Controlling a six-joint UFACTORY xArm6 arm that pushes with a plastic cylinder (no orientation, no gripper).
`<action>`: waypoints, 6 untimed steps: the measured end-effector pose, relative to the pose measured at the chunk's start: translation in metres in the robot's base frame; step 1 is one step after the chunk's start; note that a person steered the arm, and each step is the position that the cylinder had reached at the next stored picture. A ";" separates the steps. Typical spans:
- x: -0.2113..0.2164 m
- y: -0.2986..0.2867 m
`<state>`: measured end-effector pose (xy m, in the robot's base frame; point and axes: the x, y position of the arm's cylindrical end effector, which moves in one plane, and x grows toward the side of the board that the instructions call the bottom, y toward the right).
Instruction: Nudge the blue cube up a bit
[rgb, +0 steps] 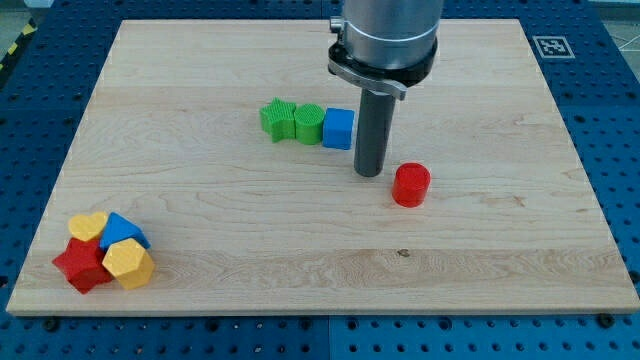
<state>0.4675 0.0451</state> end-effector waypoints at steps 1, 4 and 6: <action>-0.004 -0.011; -0.024 -0.017; -0.026 -0.023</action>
